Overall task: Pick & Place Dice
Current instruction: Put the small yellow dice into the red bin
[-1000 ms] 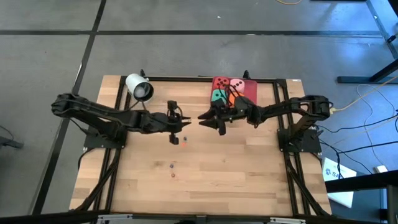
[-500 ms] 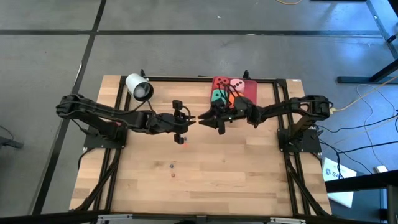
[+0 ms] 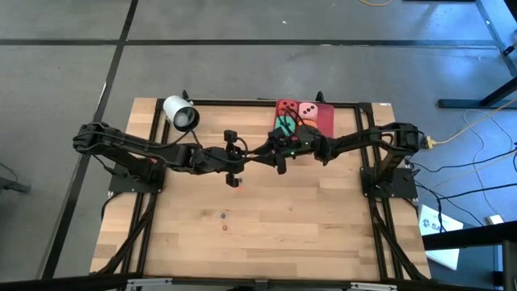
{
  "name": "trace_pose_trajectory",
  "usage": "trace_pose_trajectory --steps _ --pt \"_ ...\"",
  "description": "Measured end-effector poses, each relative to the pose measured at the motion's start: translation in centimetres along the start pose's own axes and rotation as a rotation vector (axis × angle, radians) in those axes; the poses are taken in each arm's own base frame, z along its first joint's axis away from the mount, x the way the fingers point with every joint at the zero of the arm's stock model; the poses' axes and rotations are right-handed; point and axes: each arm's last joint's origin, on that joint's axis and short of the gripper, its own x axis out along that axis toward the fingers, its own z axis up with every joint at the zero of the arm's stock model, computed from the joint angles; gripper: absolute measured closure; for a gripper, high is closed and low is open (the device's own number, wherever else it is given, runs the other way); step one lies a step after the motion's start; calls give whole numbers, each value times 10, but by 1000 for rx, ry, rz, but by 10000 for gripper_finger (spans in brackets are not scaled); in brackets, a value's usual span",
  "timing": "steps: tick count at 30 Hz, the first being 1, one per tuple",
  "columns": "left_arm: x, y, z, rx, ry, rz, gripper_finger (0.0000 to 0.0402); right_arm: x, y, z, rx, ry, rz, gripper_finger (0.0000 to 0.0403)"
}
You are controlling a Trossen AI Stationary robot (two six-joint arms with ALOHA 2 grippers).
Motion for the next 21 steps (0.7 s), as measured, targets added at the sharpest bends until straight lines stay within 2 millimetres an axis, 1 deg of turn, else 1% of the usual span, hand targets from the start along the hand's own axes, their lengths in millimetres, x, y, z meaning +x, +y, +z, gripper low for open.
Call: trace_pose_trajectory --steps 4,21 --pt "0 0 0 1 3 1 365 2 2 7 -12 -10 34 217" --pt "0 0 -2 16 16 -3 367 3 3 7 -10 -11 36 218"
